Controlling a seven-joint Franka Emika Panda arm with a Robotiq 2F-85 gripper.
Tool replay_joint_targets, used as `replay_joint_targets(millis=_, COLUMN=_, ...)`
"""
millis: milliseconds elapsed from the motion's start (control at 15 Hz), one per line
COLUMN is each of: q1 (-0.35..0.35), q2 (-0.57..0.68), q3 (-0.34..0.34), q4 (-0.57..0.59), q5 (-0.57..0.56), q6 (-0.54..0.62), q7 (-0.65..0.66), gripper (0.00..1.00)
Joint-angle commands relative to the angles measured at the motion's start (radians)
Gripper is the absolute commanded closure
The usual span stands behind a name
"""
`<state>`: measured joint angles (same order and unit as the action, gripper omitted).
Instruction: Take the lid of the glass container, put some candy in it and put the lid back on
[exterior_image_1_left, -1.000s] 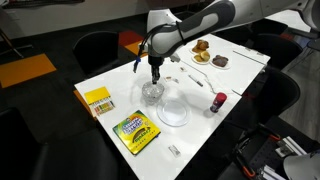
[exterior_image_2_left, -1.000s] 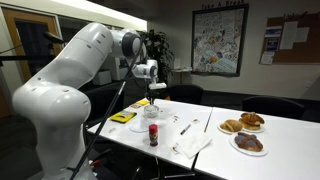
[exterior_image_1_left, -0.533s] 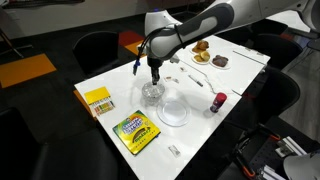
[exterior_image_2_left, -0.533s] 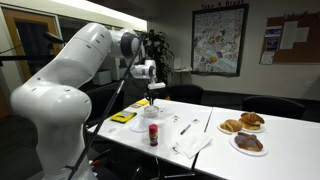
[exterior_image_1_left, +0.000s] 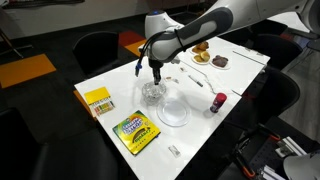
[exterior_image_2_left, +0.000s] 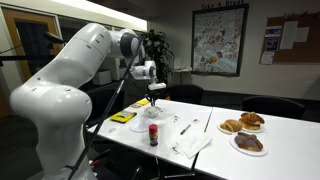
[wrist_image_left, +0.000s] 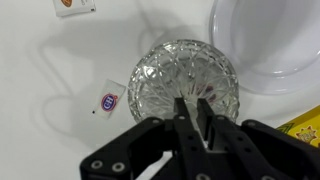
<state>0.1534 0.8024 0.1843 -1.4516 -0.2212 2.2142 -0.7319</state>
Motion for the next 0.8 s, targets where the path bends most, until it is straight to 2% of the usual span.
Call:
replay_joint_targets(millis=0, q1=0.015, q2=0.008, q3=-0.009, q4=0.013, q5=-0.018, q6=-0.01, q7=0.008, gripper=0.96)
replay_joint_targets(millis=733, q1=0.027, q2=0.014, q3=-0.006, q4=0.012, q5=-0.024, q6=0.008, q7=0.0, gripper=0.96)
